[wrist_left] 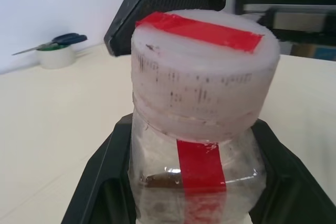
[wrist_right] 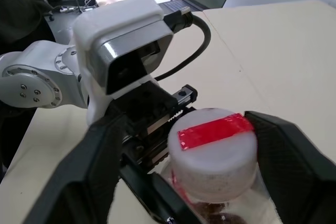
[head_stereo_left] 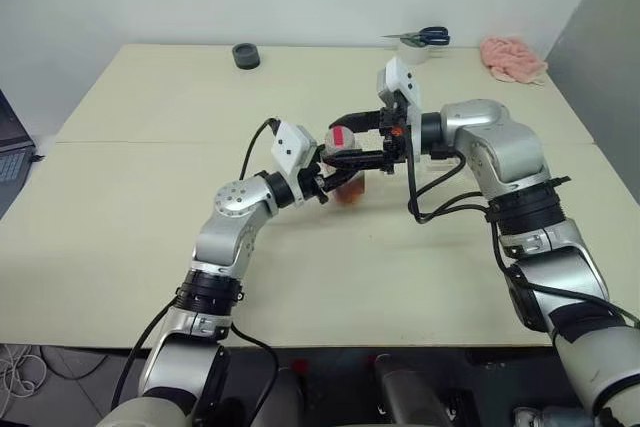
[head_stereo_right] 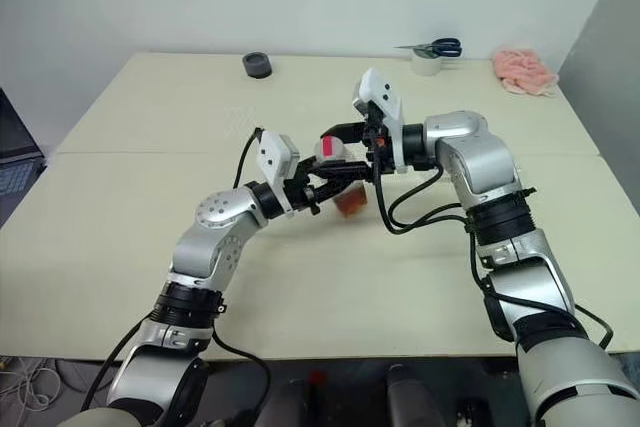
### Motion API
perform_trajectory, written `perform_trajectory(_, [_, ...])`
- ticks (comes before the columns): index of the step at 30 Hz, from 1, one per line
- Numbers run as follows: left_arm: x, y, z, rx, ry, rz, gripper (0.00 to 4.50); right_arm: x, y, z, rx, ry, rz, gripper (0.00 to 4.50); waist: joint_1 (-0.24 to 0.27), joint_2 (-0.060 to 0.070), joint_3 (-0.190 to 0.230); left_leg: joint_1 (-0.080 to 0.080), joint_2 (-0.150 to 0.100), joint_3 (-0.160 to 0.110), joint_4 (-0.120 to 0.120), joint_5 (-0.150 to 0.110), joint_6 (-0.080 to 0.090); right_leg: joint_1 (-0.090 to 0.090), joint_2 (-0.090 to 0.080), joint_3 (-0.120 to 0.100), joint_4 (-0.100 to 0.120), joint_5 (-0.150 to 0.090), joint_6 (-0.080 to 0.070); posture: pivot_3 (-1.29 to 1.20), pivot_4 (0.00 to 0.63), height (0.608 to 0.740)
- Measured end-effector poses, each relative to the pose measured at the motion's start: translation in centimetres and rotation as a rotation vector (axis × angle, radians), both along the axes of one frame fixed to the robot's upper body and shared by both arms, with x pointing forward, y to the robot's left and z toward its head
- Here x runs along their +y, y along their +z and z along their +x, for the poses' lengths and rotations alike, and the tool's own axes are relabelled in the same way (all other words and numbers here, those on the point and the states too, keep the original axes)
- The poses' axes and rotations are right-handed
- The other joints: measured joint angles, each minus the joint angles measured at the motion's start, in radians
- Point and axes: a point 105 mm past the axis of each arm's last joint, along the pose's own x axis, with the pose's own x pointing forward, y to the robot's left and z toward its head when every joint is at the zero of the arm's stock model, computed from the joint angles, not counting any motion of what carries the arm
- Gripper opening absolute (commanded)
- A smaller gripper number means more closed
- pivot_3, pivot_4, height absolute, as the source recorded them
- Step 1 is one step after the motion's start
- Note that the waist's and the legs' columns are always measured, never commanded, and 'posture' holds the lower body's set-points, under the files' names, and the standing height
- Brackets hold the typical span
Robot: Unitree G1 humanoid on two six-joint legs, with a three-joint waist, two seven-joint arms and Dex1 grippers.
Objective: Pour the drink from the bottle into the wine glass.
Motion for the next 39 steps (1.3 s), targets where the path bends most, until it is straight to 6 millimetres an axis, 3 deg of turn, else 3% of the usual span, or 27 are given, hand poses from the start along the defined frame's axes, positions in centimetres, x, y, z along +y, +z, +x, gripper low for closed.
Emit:
perform_trajectory(7, [0.3,0.3,0.5,0.0,0.035,0.005,2.1,0.3,2.4,-1.3,-0.07,-0.228,0.123,4.5,0.007,0.0,0.0,0.0,0.0,-0.001,0.0,0.0,0.0,0.0,0.0,0.0,0.001,0.0,0.0,0.0,0.15,0.74])
perform_trajectory(18, [0.0,0.1,0.9,0.022,0.046,0.009,2.1,-0.2,0.2,0.0,-0.042,-0.579,0.136,4.5,0.015,0.0,0.0,0.0,0.0,0.0,0.0,0.0,0.0,0.0,0.0,0.0,0.0,0.0,0.0,0.0,0.15,0.74])
perform_trajectory(26, [-0.1,0.1,0.9,0.025,0.046,0.011,2.1,0.3,-1.2,0.9,-0.046,-0.646,0.106,4.5,0.015,0.0,0.0,0.0,0.0,0.0,0.0,0.0,0.0,0.0,0.0,0.0,0.0,0.0,0.0,0.0,0.15,0.74])
perform_trajectory(39, [0.0,0.2,0.9,0.024,0.06,0.01,2.1,1.0,-1.5,2.0,-0.04,-0.676,0.139,4.5,0.015,0.0,0.0,0.0,0.0,0.0,0.0,0.0,0.0,0.0,0.0,0.0,0.0,0.0,0.0,0.0,0.15,0.74])
